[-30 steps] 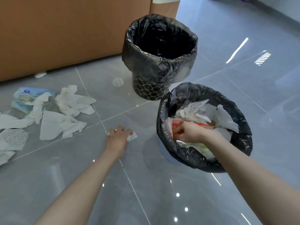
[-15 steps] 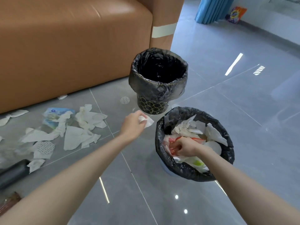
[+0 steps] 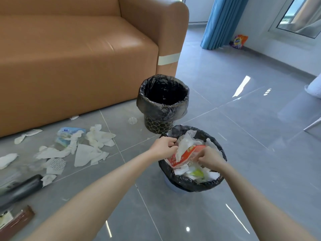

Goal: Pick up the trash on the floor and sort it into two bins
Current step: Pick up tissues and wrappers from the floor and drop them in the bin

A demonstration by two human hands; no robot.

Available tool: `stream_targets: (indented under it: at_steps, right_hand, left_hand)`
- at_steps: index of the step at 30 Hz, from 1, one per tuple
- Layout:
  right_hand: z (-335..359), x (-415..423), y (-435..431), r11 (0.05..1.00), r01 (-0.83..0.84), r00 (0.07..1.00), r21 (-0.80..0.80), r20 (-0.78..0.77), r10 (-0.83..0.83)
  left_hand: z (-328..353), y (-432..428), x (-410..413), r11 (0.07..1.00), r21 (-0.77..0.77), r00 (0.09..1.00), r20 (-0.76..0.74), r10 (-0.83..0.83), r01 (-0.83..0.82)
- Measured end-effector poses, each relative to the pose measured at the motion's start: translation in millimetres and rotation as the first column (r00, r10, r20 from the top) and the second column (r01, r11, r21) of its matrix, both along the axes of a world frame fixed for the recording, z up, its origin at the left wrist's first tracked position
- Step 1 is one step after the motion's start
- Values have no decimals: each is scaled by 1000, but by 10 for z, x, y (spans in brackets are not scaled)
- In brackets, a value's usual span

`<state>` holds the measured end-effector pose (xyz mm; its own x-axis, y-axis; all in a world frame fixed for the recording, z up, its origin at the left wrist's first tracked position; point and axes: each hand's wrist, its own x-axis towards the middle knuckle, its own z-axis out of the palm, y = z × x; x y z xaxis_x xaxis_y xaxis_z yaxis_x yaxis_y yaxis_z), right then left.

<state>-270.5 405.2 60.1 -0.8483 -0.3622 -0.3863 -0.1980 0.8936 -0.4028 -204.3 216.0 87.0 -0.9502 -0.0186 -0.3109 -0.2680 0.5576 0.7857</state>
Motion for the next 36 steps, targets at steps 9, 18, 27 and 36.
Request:
stream_targets:
  at_steps: [9,18,27,36]
  right_hand:
    - [384,-45,-557,965,63,973,-255,-200,-116]
    - [134,-550,-1680,981,-136,948,-141,-305,88]
    - [-165,-1165,-2120,999,-32,980,5,-195,32]
    - [-329,-1136,-2125,975,-121,790,188,-576,209]
  left_hand:
    - [510,-527,214,986,-155,995,-88,41,-55]
    - [433,-1519,507,949,-156,960,-112,257,-272]
    - [15,-2135,710,898,23,889,-131,439,-440]
    - [-202,-2270,874,886,61,879,-115,463,-459]
